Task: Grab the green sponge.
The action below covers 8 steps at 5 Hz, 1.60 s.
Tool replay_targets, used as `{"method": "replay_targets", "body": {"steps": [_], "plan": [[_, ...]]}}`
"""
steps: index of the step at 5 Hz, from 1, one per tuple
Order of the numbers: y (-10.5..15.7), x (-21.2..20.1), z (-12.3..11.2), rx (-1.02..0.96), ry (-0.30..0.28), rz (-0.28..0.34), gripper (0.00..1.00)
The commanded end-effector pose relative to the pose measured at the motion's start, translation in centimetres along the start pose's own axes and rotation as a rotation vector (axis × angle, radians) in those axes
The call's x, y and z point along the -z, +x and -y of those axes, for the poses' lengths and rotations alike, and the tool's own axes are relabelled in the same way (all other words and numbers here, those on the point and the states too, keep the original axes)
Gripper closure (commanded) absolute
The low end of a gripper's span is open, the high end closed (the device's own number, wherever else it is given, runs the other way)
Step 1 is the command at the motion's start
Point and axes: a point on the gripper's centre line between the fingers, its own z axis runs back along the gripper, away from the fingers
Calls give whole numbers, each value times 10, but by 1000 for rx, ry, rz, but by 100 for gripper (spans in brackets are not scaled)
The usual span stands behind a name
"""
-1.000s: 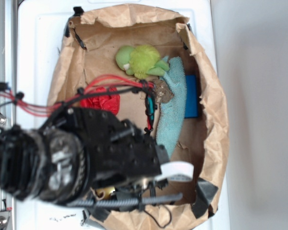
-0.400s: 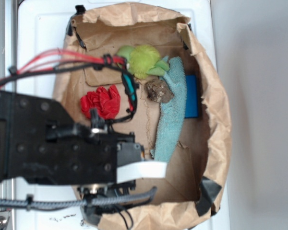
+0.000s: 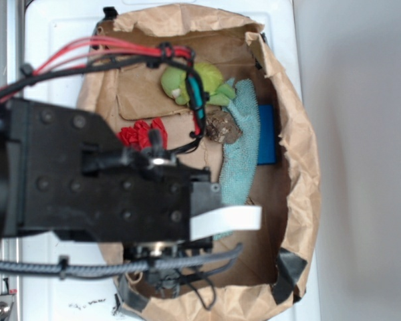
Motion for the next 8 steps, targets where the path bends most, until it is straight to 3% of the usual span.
{"method": "replay_targets", "body": {"steps": [1, 2, 3, 6, 8], "plan": [[25, -35, -10, -87, 17, 149, 100], [31, -50, -15, -66, 36, 192, 100], [34, -62, -15, -54, 57, 195, 100], [37, -95, -21, -49, 6, 131, 100], [31, -90, -18, -12, 56, 178, 100]]}}
